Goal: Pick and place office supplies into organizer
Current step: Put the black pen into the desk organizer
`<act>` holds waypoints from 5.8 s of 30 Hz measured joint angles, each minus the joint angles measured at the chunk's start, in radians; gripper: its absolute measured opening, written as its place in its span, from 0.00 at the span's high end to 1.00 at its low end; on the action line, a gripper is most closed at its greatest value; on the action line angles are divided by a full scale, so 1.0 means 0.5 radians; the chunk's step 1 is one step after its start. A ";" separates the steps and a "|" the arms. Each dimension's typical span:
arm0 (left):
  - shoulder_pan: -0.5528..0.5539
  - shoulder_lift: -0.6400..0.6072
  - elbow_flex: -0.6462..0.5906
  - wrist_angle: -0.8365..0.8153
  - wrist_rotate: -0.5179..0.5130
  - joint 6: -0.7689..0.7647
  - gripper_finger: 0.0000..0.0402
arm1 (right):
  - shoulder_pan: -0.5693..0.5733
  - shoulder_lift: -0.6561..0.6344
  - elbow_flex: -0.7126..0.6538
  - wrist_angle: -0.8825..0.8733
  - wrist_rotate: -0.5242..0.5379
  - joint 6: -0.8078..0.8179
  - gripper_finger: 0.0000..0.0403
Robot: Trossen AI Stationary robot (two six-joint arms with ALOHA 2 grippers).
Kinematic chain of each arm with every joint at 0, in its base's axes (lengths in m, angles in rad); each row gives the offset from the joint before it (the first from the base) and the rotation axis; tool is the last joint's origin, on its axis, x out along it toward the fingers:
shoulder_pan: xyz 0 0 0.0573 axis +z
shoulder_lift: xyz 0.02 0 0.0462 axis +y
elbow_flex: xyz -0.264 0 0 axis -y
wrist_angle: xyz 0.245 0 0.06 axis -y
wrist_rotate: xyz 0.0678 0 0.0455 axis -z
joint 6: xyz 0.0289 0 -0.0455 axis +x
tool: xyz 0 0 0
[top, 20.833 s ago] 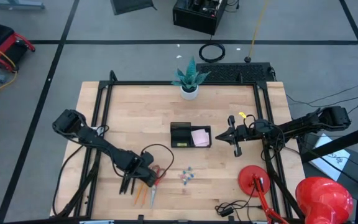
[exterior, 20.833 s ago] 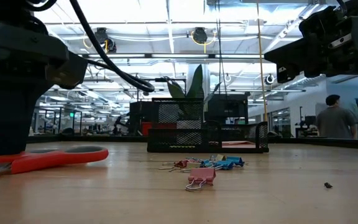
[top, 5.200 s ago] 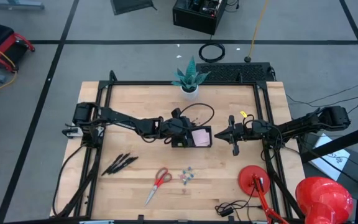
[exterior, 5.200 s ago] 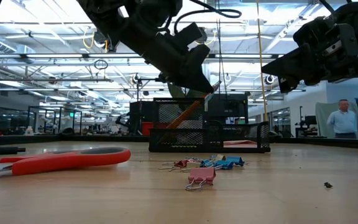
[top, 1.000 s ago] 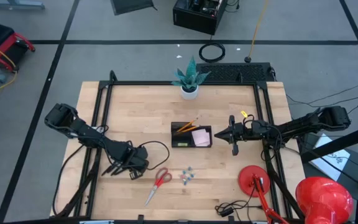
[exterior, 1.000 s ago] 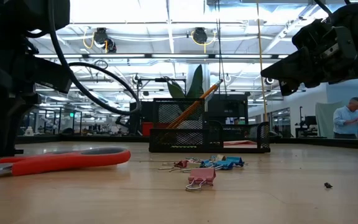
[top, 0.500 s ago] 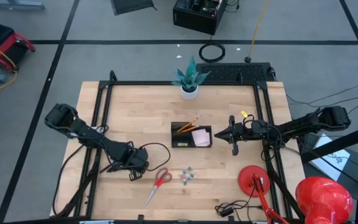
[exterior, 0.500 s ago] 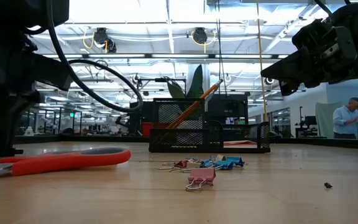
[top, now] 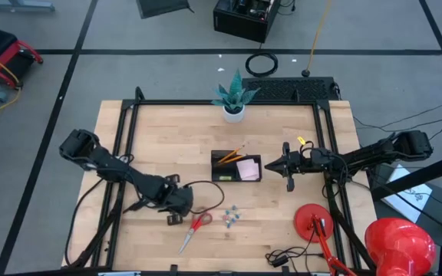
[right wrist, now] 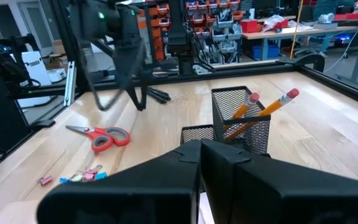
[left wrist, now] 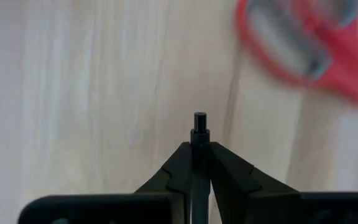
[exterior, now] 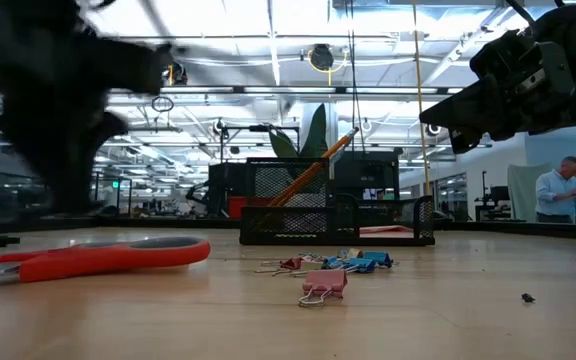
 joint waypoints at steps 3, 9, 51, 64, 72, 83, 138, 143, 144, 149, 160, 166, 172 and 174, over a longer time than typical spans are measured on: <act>0.029 -0.008 0.132 0.060 -0.121 0.187 0.88 | 0.000 0.000 0.000 0.000 0.001 0.000 0.99; 0.110 -0.008 0.400 0.278 -0.414 0.656 0.87 | 0.000 0.000 0.000 -0.001 0.000 0.000 0.99; 0.962 -0.014 -0.119 2.037 -0.265 1.060 0.87 | -0.001 0.000 0.000 -0.002 0.002 -0.007 0.99; 0.961 0.184 -0.172 2.291 -0.169 1.132 0.87 | -0.001 -0.001 0.000 0.000 0.006 -0.001 0.99; 0.990 0.364 -0.169 2.340 -0.168 1.096 0.87 | -0.001 -0.001 0.000 -0.001 0.005 -0.026 0.99; 0.981 0.351 -0.168 2.321 -0.162 1.081 0.87 | -0.001 -0.001 0.000 0.000 0.006 -0.037 0.99; -0.137 -0.760 -0.170 -0.546 -0.304 -0.551 0.84 | -0.001 -0.001 0.000 -0.002 0.042 0.000 0.99; -0.163 -0.504 -0.170 -0.600 -0.237 -0.568 0.67 | -0.001 -0.001 0.000 -0.004 0.042 0.000 0.99; -0.163 -0.467 -0.170 -0.610 -0.243 -0.574 0.63 | -0.001 -0.001 0.000 -0.006 0.042 0.000 0.99; -0.172 -0.350 -0.171 -0.573 -0.104 -0.559 0.54 | -0.001 0.000 0.000 -0.020 0.042 0.000 0.99; -0.242 -0.290 -0.171 -0.570 -0.027 -0.649 0.60 | -0.001 -0.001 0.000 -0.019 0.041 0.016 0.99; -0.220 -0.291 -0.263 -0.530 0.022 -0.674 0.61 | -0.001 -0.001 0.000 -0.018 0.041 0.022 0.99; -0.168 -0.299 -0.486 -0.356 0.145 -0.747 0.61 | -0.001 0.000 0.000 -0.018 0.041 0.023 0.99; -0.168 -0.305 -0.507 -0.270 0.168 -0.736 0.61 | -0.001 -0.001 0.000 -0.016 0.042 0.022 0.99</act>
